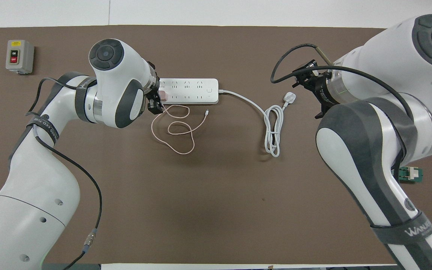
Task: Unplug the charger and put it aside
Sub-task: 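Reach the right gripper to the power strip's far end and grip it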
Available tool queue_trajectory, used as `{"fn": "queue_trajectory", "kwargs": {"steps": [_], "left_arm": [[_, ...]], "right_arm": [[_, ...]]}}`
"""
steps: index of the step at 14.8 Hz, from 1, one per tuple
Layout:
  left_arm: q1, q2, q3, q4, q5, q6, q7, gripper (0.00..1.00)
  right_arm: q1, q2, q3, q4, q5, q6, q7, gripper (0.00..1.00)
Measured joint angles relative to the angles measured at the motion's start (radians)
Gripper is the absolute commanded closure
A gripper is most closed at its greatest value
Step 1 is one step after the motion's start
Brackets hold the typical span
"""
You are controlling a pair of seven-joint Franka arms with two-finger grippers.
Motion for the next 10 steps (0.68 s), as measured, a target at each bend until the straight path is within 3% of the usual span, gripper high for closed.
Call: {"fn": "queue_trajectory", "kwargs": {"steps": [4, 10], "left_arm": [[0.000, -0.003, 0.000, -0.015, 0.001, 0.015, 0.000, 0.23], [0.000, -0.008, 0.000, -0.017, 0.001, 0.013, 0.000, 0.23]], "right_arm": [[0.015, 0.074, 0.000, 0.050, 0.173, 0.039, 0.169, 0.01], [0.064, 0.227, 0.000, 0.170, 0.296, 0.102, 0.377, 0.01]]}}
